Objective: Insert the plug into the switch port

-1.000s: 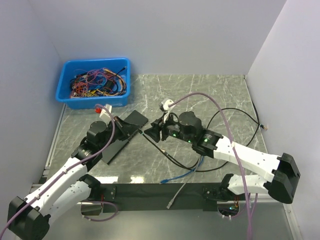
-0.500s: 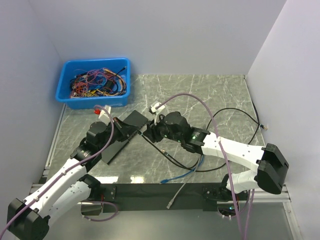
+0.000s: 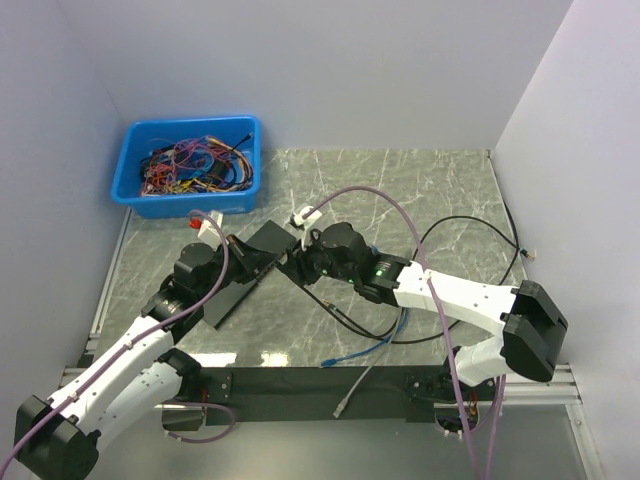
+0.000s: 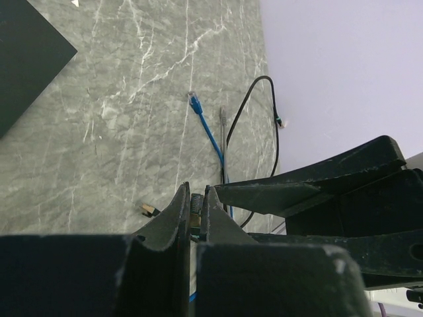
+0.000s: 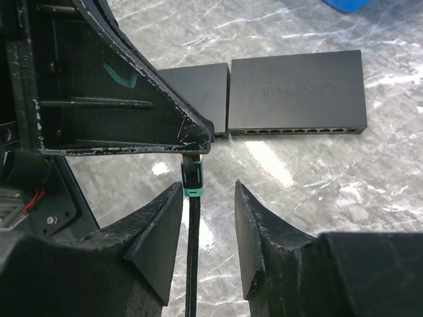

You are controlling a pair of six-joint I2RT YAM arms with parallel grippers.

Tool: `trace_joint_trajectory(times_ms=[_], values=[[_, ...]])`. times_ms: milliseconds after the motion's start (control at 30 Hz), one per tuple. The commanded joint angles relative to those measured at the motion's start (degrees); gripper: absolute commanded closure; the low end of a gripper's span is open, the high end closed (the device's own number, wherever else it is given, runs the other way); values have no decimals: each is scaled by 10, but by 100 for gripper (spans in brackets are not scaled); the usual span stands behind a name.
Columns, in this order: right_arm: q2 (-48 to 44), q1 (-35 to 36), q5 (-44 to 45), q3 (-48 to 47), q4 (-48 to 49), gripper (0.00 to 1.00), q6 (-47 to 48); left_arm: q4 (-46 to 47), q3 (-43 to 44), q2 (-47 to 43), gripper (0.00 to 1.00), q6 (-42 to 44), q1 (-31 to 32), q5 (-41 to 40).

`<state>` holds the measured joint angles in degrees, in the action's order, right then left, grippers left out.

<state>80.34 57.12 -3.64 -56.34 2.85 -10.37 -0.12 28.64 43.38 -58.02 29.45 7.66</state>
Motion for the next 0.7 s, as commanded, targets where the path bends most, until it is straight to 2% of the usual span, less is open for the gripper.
trace_joint_trajectory(times_ms=[0, 667], values=[[7, 4, -2, -36, 18, 55, 4, 11, 19, -2, 99, -3, 3, -4], [32, 7, -11, -44, 22, 59, 0, 13, 17, -1, 99, -1, 3, -5]])
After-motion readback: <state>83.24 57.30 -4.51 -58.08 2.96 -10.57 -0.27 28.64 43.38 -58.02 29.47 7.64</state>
